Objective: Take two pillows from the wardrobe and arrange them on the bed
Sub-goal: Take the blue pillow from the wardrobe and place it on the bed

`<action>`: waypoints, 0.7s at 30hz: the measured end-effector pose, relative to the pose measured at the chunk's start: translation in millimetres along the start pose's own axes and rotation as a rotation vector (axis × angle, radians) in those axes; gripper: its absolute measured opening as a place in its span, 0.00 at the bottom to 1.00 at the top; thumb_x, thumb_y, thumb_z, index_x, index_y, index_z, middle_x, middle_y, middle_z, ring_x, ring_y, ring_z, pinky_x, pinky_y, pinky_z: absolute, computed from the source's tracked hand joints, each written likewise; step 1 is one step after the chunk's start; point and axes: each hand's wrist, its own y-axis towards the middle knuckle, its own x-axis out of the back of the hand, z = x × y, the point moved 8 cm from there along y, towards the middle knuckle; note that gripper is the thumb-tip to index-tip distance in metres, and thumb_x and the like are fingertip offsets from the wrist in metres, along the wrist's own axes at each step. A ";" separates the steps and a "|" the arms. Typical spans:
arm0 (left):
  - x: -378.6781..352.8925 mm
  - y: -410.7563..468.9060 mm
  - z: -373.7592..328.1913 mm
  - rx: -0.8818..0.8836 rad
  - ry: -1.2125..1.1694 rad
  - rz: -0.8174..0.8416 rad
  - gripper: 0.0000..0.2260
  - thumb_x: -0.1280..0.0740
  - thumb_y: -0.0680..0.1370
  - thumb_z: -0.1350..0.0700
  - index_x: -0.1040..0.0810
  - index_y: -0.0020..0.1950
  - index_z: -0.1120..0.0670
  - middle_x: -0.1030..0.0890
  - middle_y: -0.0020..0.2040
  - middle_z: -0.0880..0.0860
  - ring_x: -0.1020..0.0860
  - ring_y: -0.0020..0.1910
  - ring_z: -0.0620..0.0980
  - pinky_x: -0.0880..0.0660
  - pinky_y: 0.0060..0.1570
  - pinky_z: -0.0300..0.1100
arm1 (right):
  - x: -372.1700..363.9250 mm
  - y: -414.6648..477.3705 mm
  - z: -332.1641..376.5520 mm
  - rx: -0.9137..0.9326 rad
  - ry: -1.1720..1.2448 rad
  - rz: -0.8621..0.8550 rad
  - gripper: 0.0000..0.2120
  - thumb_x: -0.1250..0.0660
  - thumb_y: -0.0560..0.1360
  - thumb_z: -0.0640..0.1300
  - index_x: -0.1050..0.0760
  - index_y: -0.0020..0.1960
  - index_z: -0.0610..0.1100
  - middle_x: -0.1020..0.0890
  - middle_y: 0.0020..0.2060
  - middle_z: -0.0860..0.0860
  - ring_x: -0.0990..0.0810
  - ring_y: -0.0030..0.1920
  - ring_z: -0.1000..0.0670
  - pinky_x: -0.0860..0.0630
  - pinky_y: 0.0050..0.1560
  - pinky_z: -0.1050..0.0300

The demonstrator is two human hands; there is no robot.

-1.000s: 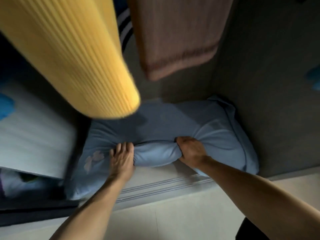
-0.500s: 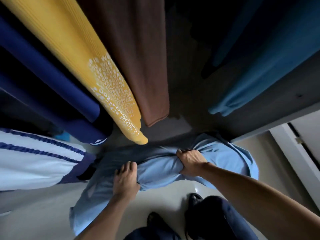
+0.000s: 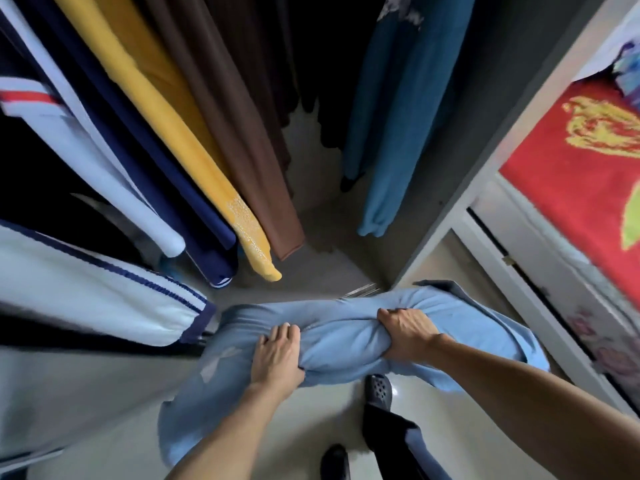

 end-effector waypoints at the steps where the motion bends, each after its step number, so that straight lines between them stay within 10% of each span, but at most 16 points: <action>1: 10.0 -3.1 -9.5 -0.031 0.002 -0.014 0.19 0.35 0.64 0.58 0.33 0.54 0.52 0.27 0.56 0.52 0.29 0.59 0.55 0.32 0.56 0.49 | 9.4 -15.1 -3.0 -0.024 0.000 -0.027 0.25 0.35 0.59 0.59 0.32 0.49 0.46 0.18 0.43 0.46 0.19 0.45 0.40 0.25 0.42 0.50; 21: 171.4 6.1 -345.3 -0.613 0.031 -0.207 0.23 0.34 0.64 0.52 0.32 0.58 0.53 0.24 0.58 0.53 0.27 0.59 0.55 0.31 0.58 0.48 | 192.3 -295.8 -209.1 -0.490 -0.103 -0.367 0.21 0.31 0.60 0.59 0.33 0.44 0.48 0.18 0.42 0.46 0.20 0.43 0.40 0.33 0.37 0.52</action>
